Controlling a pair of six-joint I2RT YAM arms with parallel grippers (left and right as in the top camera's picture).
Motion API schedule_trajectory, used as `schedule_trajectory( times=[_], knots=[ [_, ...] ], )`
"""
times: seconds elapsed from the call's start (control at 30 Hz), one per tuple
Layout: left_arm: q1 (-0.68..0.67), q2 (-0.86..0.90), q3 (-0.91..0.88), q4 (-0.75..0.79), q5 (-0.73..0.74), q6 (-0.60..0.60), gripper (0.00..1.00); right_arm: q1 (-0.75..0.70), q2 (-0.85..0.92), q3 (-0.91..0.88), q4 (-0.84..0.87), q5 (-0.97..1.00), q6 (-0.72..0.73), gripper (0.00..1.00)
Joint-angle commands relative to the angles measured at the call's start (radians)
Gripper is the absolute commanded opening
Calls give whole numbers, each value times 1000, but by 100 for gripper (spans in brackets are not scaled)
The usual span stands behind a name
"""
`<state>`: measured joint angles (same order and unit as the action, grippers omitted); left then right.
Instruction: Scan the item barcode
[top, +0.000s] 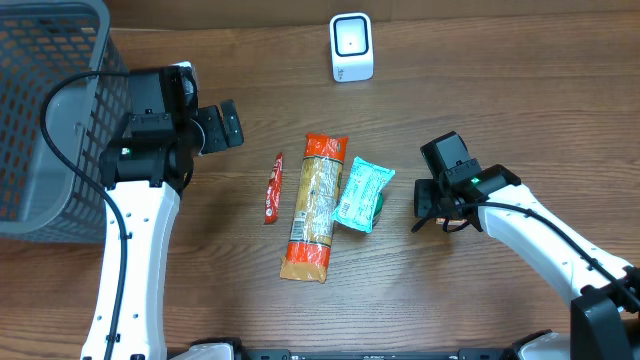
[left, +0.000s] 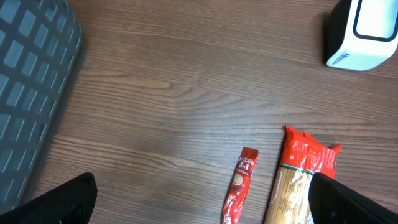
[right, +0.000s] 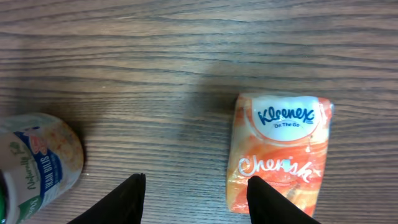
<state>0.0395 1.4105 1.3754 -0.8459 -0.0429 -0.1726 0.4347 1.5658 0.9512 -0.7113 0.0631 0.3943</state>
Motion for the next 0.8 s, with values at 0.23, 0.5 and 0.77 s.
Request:
schedule_trajectory(
  times=[0.23, 0.5, 0.77],
  knots=[
    [0, 5, 5, 1, -13, 13, 100, 94, 18, 14, -4, 222, 29, 49],
    [0, 5, 5, 1, -13, 13, 100, 115, 80, 15, 7, 297, 29, 43],
    [0, 5, 5, 1, -13, 13, 100, 115, 154, 15, 37, 366, 29, 40]
  ],
)
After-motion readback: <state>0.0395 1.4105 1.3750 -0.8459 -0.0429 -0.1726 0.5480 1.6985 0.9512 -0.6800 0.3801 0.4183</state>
